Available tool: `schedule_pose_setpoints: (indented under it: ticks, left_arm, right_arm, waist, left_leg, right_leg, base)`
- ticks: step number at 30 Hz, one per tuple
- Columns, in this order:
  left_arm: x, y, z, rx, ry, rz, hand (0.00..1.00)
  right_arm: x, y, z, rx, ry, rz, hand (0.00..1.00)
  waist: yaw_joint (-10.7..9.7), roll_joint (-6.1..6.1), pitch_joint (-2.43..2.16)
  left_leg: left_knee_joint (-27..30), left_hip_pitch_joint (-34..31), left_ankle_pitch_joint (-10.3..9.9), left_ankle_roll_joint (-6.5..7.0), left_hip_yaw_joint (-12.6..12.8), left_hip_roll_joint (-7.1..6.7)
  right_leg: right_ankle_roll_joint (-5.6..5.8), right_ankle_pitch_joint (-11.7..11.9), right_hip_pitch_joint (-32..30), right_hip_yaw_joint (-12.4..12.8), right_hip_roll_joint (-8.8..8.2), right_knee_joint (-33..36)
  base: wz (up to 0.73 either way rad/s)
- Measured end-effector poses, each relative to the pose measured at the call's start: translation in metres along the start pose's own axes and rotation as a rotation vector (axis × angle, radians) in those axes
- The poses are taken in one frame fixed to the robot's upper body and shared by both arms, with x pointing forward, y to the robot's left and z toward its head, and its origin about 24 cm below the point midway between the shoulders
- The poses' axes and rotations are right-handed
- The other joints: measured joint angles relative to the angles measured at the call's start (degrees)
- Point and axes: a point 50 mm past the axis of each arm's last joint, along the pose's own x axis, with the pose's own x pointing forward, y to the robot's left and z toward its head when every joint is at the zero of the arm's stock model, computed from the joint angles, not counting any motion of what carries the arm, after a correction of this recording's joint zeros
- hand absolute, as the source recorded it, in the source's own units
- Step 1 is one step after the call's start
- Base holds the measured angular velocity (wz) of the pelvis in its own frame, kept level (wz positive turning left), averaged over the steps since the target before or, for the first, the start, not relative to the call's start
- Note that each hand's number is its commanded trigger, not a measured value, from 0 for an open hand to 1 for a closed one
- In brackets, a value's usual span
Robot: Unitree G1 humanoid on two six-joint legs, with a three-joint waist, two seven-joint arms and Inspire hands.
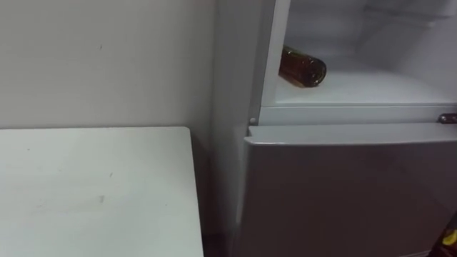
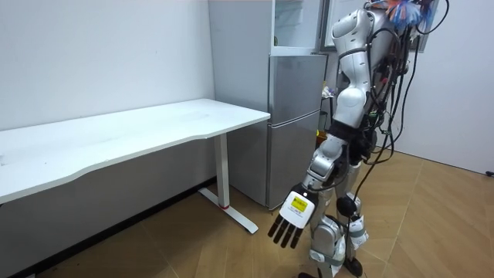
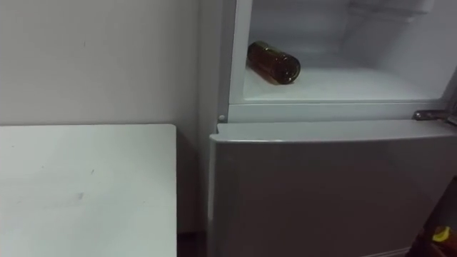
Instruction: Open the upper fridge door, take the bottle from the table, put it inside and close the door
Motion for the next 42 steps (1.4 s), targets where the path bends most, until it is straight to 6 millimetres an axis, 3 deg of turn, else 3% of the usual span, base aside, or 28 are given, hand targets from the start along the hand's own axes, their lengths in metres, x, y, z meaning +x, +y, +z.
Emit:
schedule_pose_setpoints:
  ticks: [7, 21, 30, 42]
  left_arm:
    - [-0.003, -0.004, -0.018, -0.011, 0.066, -0.013, 0.00]
    - [-0.003, -0.003, -0.017, -0.037, 0.050, 0.009, 0.00]
    - [-0.003, 0.000, -0.022, -0.054, 0.066, 0.020, 0.00]
    - [-0.004, -0.004, -0.023, -0.041, 0.048, 0.004, 0.00]
  right_arm:
    - [-0.008, 0.007, 0.003, -0.021, 0.009, 0.023, 0.00]
    - [-0.022, 0.009, 0.005, -0.091, -0.024, 0.108, 0.00]
    - [-0.032, 0.016, 0.007, -0.027, 0.019, 0.160, 0.00]
    - [-0.057, 0.019, 0.006, 0.061, 0.046, 0.247, 0.00]
  waist:
    - [0.4, 0.01, 0.00]
    - [1.5, 0.05, 0.03]
    - [1.1, 0.07, 0.08]
    - [0.4, 1.39, 0.12]
  left_leg:
    - [0.0, 0.0, 0.0, 0.00, 0.1, -0.06]
    - [0.0, 0.0, 0.0, 0.00, 0.2, -0.07]
    - [0.1, 0.7, 0.0, -0.01, 0.8, -0.11]
    - [0.3, 1.1, -0.1, -0.01, 1.1, -0.07]
  right_leg:
    - [0.03, 0.0, -0.1, 0.0, -0.06, -0.1]
    - [0.05, -0.2, -0.2, 0.3, -0.11, 0.3]
    - [0.00, -0.8, -0.4, 0.8, -0.29, 1.5]
    - [-0.06, -0.8, -0.3, 1.4, -0.23, 2.0]
  base:
    - [0.00]
    - [0.00]
    - [-0.02]
    - [-0.01]
